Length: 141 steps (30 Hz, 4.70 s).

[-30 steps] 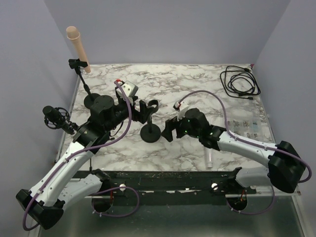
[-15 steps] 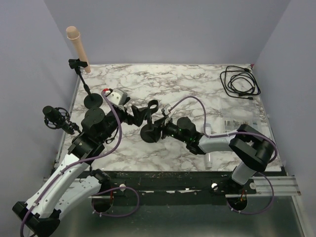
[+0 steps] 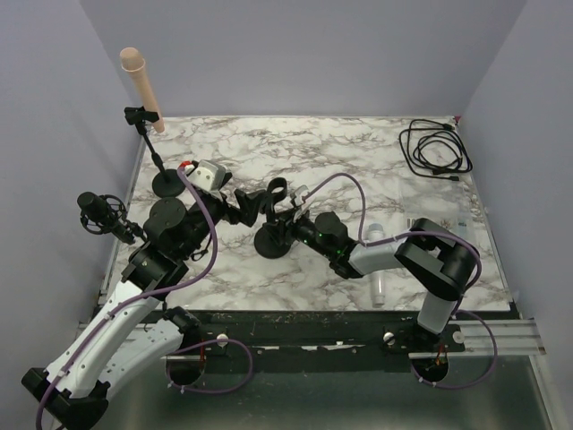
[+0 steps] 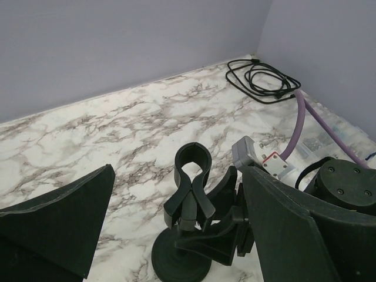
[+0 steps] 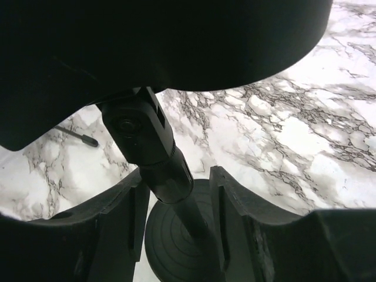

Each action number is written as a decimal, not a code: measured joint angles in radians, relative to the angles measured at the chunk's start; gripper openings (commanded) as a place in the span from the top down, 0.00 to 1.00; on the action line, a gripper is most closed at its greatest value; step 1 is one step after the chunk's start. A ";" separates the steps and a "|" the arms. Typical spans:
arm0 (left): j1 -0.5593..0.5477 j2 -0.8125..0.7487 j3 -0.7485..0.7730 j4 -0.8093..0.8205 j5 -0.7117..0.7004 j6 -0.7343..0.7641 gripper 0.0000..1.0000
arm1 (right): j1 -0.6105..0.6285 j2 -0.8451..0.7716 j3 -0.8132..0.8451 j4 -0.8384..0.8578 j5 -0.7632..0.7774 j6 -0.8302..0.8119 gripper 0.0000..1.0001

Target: Remove the microphone from the stand

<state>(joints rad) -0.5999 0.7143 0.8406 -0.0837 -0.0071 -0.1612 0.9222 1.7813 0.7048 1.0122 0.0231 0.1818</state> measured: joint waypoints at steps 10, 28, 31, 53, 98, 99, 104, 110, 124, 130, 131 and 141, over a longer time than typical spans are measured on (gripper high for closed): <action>-0.003 -0.017 0.000 0.000 -0.029 -0.001 0.06 | 0.002 0.040 0.054 0.017 0.080 -0.013 0.99; -0.013 -0.041 0.000 0.000 -0.051 -0.001 0.06 | -0.170 0.187 0.264 -0.014 0.624 -0.211 0.99; -0.017 -0.041 0.000 0.000 -0.053 -0.001 0.06 | -0.219 0.216 0.293 -0.011 0.661 -0.221 0.99; -0.018 0.013 0.000 0.000 -0.064 0.014 0.04 | -0.328 0.222 0.238 0.064 0.603 -0.150 0.23; -0.018 -0.415 0.293 -0.641 -0.218 -0.045 0.01 | 0.307 0.219 0.583 -0.146 -0.057 0.191 0.06; -0.018 -0.432 0.296 -0.658 -0.225 -0.043 0.02 | 0.319 0.243 0.616 -0.153 -0.055 0.182 0.06; -0.018 -0.459 0.332 -0.723 -0.233 -0.029 0.01 | 0.368 0.381 0.809 -0.232 -0.012 0.130 0.14; -0.018 -0.492 0.365 -0.764 -0.240 -0.013 0.01 | 0.374 0.533 1.047 -0.374 0.045 0.086 0.24; -0.018 -0.504 0.358 -0.803 -0.244 0.020 0.01 | 0.381 0.663 1.258 -0.523 0.093 0.017 0.62; -0.018 -0.504 0.358 -0.810 -0.248 0.038 0.01 | 0.384 0.669 1.279 -0.542 0.114 -0.017 0.74; -0.018 -0.504 0.358 -0.810 -0.250 0.040 0.02 | 0.385 0.669 1.278 -0.538 0.125 -0.026 0.75; -0.018 -0.504 0.366 -0.816 -0.269 0.067 0.01 | 0.371 0.542 1.093 -0.518 0.270 -0.057 0.95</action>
<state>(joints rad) -0.6178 0.2100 1.2064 -0.8993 -0.2764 -0.0944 1.2934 2.3230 1.7977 0.4938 0.2932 0.1246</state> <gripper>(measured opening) 0.980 0.285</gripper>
